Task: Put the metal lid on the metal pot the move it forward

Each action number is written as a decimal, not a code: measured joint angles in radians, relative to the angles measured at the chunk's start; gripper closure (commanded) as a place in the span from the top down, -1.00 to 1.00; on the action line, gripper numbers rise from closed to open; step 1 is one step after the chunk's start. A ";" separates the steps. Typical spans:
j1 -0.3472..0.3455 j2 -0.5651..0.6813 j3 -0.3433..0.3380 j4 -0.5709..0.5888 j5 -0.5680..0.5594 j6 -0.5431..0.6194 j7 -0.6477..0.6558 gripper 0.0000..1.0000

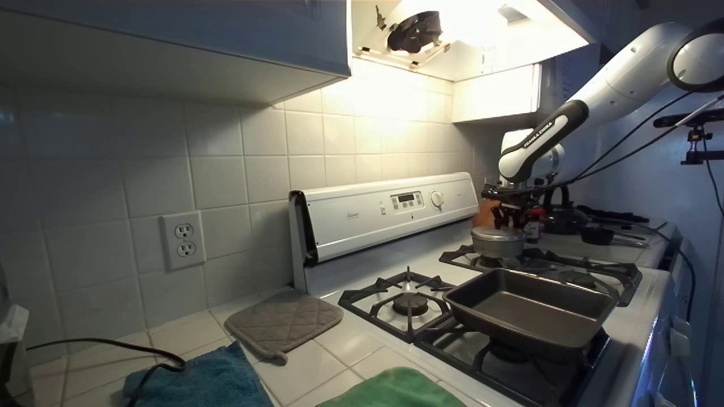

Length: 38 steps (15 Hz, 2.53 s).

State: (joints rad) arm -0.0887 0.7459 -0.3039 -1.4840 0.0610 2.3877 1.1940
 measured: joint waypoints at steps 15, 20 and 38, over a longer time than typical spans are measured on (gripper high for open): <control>0.012 0.006 0.000 0.009 -0.001 0.000 0.023 0.92; 0.012 -0.003 0.000 0.010 -0.001 0.002 0.023 1.00; -0.010 -0.421 0.046 -0.417 -0.026 0.079 -0.686 1.00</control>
State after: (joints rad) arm -0.0989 0.3249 -0.2577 -1.9013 0.0353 2.4668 0.5077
